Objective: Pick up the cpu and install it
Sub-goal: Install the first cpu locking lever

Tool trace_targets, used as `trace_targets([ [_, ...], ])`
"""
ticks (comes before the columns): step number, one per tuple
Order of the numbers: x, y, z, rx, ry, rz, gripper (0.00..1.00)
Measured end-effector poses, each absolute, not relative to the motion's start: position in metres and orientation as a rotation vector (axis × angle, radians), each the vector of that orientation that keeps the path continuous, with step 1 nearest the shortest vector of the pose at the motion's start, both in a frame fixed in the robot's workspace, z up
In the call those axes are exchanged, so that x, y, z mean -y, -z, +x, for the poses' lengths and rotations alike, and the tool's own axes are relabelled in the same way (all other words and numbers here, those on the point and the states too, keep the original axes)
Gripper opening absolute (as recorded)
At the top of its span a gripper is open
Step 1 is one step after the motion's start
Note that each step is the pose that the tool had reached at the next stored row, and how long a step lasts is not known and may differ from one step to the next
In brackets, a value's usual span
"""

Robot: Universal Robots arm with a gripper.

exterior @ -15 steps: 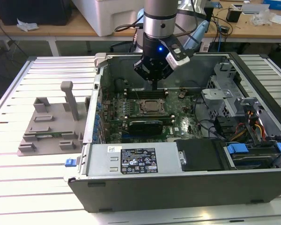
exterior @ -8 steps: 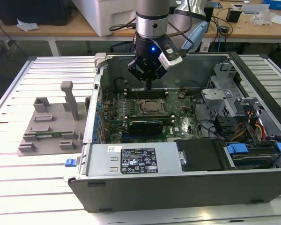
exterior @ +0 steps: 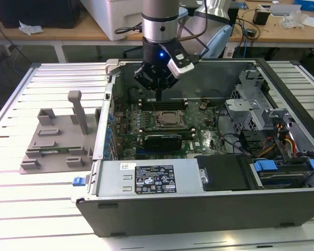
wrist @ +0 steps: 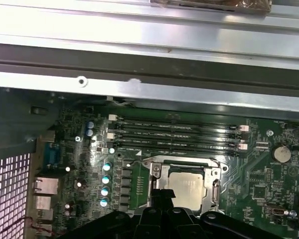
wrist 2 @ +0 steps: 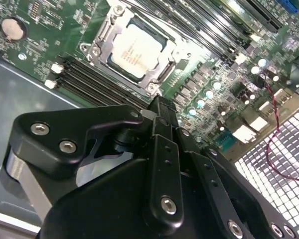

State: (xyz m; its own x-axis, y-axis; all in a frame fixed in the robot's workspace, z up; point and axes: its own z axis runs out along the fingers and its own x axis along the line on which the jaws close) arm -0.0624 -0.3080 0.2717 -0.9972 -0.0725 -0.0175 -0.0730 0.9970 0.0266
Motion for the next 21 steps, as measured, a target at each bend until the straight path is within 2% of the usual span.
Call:
trace_targets([
  [16,0.298,-0.272,-0.094,-3.123,-0.042,-0.114,0.11],
  [21,0.285,-0.271,-0.095,-3.123,-0.042,-0.114,0.11],
])
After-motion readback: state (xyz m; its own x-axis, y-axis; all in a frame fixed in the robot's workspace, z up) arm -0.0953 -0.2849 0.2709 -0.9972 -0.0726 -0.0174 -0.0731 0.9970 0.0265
